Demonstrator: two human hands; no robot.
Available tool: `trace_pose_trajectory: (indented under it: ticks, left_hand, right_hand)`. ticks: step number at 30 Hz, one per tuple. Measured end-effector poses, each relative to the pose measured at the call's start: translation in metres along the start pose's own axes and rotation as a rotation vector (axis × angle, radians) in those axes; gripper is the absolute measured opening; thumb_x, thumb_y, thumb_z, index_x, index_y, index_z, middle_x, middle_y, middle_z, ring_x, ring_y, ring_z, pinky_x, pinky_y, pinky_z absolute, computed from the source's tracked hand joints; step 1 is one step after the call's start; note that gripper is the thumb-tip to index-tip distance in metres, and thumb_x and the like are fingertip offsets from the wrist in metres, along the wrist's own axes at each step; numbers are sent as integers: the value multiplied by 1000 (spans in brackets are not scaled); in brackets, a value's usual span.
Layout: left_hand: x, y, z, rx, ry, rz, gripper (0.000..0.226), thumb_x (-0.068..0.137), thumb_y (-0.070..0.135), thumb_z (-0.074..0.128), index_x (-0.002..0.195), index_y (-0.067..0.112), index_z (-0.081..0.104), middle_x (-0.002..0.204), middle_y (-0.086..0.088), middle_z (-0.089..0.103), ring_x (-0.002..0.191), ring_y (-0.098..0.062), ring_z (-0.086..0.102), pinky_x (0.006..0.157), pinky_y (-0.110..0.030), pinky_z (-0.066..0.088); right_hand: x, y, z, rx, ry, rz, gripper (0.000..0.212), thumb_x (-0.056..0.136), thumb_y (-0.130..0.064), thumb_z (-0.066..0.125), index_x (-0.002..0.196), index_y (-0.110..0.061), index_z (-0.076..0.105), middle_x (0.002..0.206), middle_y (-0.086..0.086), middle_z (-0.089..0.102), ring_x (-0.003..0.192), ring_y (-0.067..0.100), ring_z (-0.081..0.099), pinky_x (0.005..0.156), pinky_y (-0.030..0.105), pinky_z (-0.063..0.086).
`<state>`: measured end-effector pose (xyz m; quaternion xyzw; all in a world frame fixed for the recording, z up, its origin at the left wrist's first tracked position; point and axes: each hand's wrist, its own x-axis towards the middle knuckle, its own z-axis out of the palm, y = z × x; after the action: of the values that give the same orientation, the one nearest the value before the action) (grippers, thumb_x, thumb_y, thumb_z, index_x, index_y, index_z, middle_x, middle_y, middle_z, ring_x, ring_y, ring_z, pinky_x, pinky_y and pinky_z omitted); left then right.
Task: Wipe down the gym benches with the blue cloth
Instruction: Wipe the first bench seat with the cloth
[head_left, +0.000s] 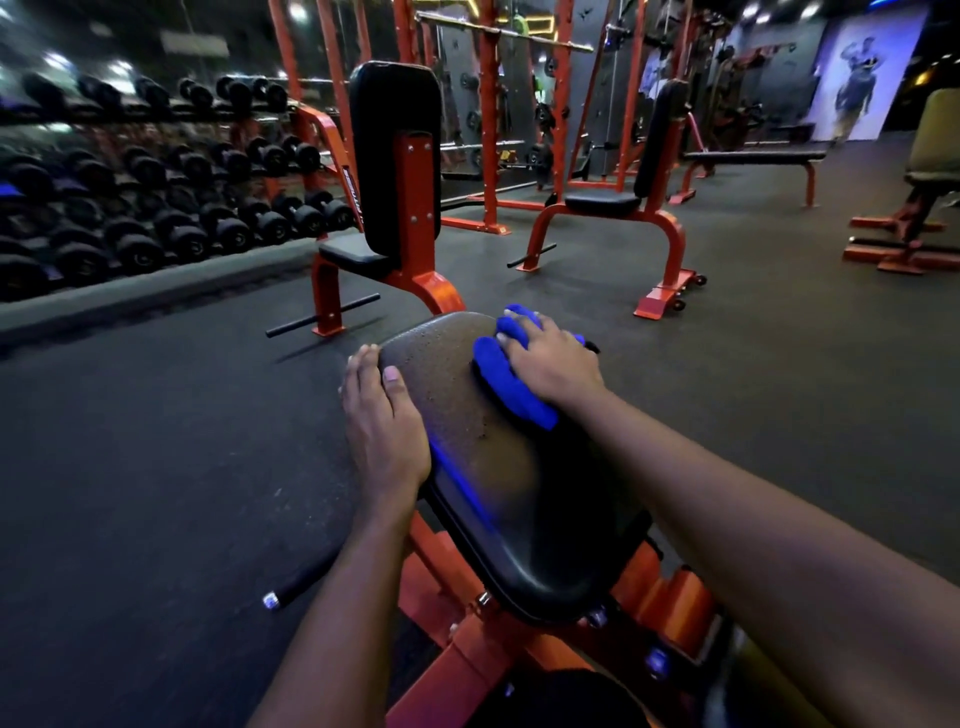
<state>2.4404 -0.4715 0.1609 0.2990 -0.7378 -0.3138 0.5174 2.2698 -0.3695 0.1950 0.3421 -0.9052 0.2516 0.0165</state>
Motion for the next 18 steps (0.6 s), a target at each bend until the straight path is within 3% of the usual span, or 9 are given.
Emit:
trace_pose_trajectory:
  ticks: [6,9,14,18]
  left_hand:
    - [0,-2,2,-24,10,-16,52,99,32,30,142,9,47,150,-7,43,141,-20,34,119,-41,23]
    - [1,-2,2,-26,24,-5,53,98,32,30,140,7,49,147,-8,46,139,-21,38,118,-42,25]
    - [1,-7,4,-29,35,-19,54,97,34,29,141,9,50,147,-6,47,139,-19,38,118,-36,26]
    - [-2,-7,5,-49,29,-14,55,97,34,30,142,9,48,149,-6,45,141,-16,35,117,-23,21]
  right_hand:
    - [-37,36,-13,64,-68,-507,56,94,-65,26,148,-54,29,163,-21,13,150,5,11,114,37,18]
    - [-6,33,-15,122,-100,-451,53,97,-60,33,149,-51,33,163,-18,18,149,8,18,116,32,18]
    - [32,-19,1,-20,-47,-229,50,101,-58,31,150,-48,32,162,-8,24,146,23,29,113,47,29]
    - [-1,6,-3,50,-1,-481,50,99,-56,33,148,-48,37,162,-15,22,149,11,20,116,35,23]
